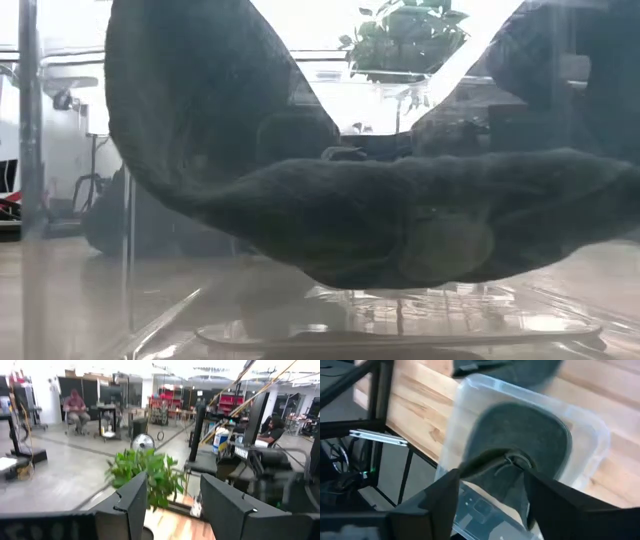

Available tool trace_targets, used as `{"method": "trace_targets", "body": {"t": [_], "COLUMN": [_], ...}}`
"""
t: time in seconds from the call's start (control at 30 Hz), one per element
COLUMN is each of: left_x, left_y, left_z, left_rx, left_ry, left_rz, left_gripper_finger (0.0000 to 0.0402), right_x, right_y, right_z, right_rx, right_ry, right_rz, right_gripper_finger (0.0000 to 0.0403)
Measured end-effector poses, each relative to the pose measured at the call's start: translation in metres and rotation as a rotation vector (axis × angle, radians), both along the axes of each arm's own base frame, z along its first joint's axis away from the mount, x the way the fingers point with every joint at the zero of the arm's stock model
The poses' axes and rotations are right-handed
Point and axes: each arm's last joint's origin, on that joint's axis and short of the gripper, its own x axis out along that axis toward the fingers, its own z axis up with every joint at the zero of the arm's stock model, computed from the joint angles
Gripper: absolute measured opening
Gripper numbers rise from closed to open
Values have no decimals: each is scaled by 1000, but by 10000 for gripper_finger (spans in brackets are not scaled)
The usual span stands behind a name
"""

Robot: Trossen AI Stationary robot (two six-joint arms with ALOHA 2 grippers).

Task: Pick & Place hat
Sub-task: Put the gray cap into the bottom transparent bin

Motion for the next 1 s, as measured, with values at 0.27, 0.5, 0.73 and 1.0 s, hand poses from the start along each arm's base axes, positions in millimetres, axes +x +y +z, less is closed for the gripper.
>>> {"method": "trace_targets", "body": {"t": [0.27,0.5,0.73,1.0], "left_x": [3,20,51,84], "left_y": [-1,-8,-25,-35], "left_z": [-27,-61,-106,-192], "left_rx": [-91,-203,-259,-232], "left_ry": [220,503,797,1048], "left_rz": [2,-49,-358,-380], "left_gripper_finger": [177,177,177,177], "right_x": [3,2,4,4], "right_y": [-5,-13,-22,-23], "right_z": [22,36,37,37], "right_rx": [-157,-303,-345,-386], "right_ry": [-159,-225,-228,-229], "right_rz": [44,21,42,57], "right_gripper_finger": [267,263,253,253]}}
